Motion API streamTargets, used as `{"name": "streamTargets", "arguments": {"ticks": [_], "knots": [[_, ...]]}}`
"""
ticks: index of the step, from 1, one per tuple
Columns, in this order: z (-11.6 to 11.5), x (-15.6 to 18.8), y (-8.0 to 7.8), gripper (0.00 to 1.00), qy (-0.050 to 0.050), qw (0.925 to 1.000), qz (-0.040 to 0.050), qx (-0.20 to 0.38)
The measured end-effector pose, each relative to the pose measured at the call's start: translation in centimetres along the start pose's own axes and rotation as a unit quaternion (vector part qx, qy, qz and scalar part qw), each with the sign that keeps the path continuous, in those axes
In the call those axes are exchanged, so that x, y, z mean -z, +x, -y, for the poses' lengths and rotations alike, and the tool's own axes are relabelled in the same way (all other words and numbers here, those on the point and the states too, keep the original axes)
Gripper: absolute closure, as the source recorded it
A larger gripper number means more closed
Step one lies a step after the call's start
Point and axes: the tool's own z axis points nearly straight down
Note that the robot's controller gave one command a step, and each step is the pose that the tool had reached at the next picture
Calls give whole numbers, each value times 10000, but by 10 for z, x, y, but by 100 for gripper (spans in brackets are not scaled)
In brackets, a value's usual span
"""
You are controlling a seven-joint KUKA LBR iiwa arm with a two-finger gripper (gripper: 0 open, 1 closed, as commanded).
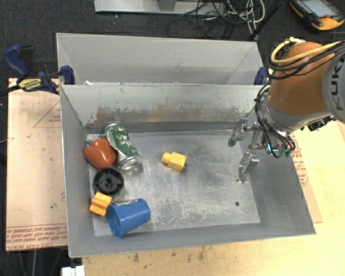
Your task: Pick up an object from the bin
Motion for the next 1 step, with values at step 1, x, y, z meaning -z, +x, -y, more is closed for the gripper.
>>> {"name": "streamTargets", "arguments": {"ticks": [1], "knots": [[0,5,-2,0,5,10000,36,9]]}}
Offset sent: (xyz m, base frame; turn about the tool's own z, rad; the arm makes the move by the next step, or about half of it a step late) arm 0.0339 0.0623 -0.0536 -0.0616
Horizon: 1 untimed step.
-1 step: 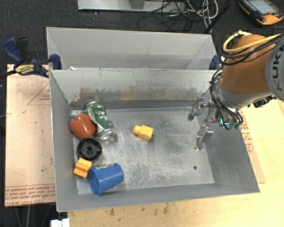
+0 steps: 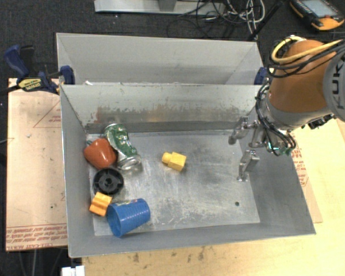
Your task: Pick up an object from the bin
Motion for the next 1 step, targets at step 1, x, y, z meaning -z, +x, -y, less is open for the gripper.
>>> {"name": "streamTargets", "arguments": {"ticks": [1], "knots": [[-27,-25,-18,0,19,9999,43,124]]}}
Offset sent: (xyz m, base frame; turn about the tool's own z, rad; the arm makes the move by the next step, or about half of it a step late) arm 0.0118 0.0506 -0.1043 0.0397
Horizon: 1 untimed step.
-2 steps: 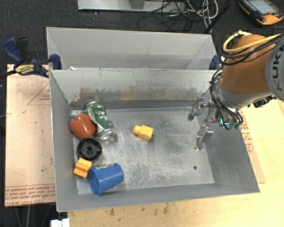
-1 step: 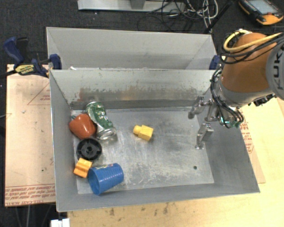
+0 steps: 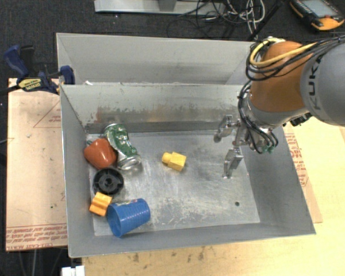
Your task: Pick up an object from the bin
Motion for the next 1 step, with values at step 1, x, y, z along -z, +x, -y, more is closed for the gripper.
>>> {"name": "streamTargets", "arguments": {"ticks": [1], "knots": [[-25,-75,4,100,-21,9995,-18,-316]]}}
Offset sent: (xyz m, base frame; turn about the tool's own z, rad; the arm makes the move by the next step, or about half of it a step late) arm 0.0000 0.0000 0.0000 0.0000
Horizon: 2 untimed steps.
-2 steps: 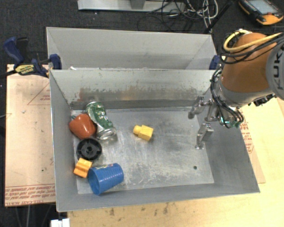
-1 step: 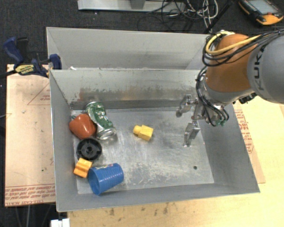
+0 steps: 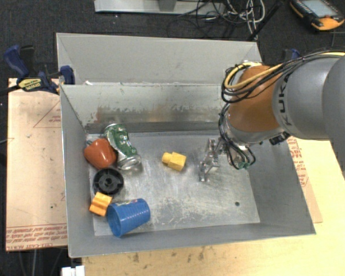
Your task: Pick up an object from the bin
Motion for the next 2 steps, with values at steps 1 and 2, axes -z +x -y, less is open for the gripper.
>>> {"name": "streamTargets", "arguments": {"ticks": [1,2], "knots": [[0,0,0,100,0,10000,1,1],[-19,128,10,100,2,9999,-9,146]]}}
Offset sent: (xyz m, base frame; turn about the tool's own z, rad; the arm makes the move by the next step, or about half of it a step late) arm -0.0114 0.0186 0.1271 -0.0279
